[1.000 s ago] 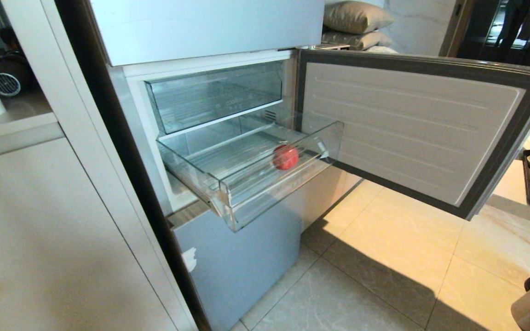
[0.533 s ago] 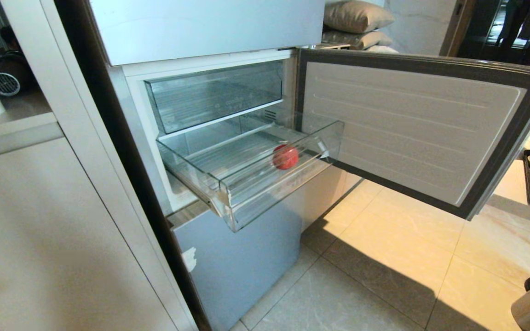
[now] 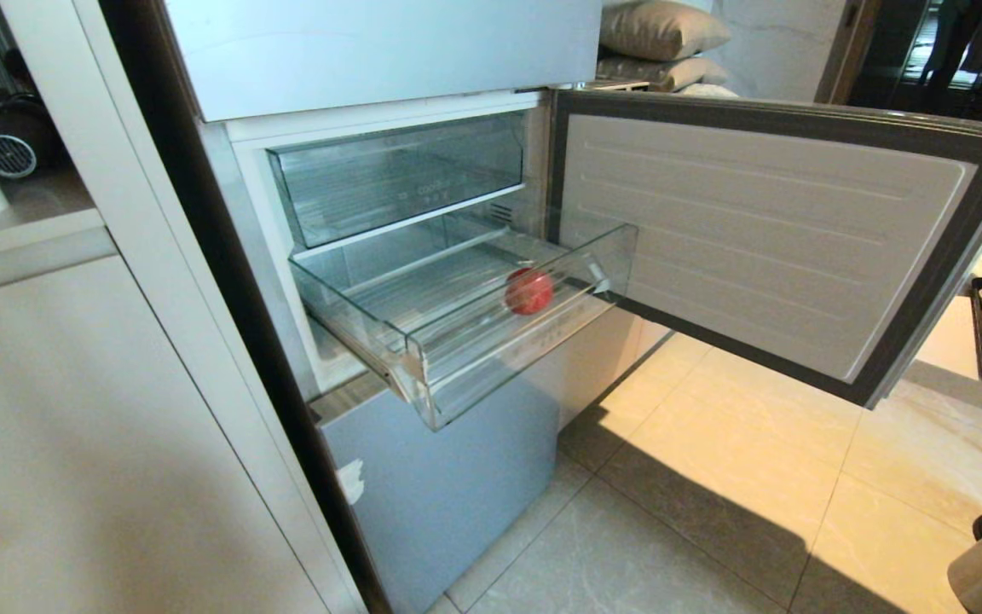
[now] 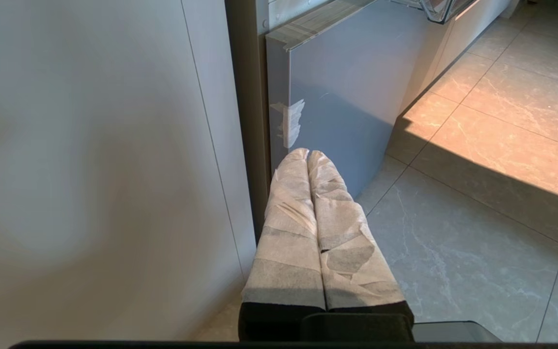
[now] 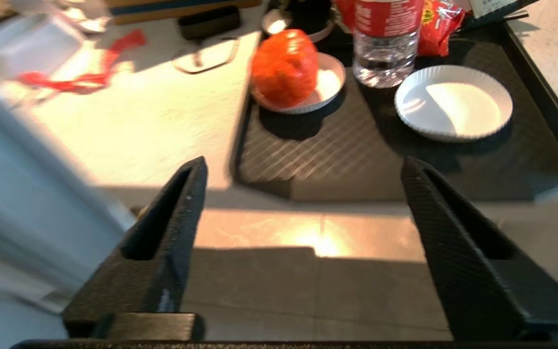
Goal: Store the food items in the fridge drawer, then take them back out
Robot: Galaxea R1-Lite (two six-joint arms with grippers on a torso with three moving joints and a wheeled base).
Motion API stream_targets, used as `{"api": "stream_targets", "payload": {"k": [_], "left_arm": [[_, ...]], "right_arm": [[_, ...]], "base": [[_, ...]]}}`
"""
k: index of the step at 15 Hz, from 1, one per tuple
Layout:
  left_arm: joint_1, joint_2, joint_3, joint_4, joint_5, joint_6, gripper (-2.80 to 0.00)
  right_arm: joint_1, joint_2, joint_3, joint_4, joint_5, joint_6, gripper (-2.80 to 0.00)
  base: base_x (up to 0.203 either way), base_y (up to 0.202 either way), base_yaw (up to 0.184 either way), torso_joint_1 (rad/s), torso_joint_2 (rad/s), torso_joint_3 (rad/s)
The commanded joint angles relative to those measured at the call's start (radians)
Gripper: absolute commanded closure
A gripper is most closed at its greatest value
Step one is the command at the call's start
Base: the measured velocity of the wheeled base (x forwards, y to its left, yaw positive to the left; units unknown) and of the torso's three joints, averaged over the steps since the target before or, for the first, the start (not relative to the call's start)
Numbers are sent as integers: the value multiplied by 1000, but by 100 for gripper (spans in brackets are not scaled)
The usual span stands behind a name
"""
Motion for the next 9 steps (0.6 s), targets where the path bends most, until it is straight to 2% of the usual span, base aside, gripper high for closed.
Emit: {"api": "stream_targets", "payload": {"k": [1, 9], "left_arm": [[0, -1, 0, 0, 0, 0, 0], [0, -1, 0, 0, 0, -1, 0]], "right_arm": [[-7, 152, -101, -7, 1, -25, -280], [4, 493, -596, -9, 6, -43, -280]], "base": [[0, 0, 0, 0, 0, 0], [0, 0, 0, 0, 0, 0]]}}
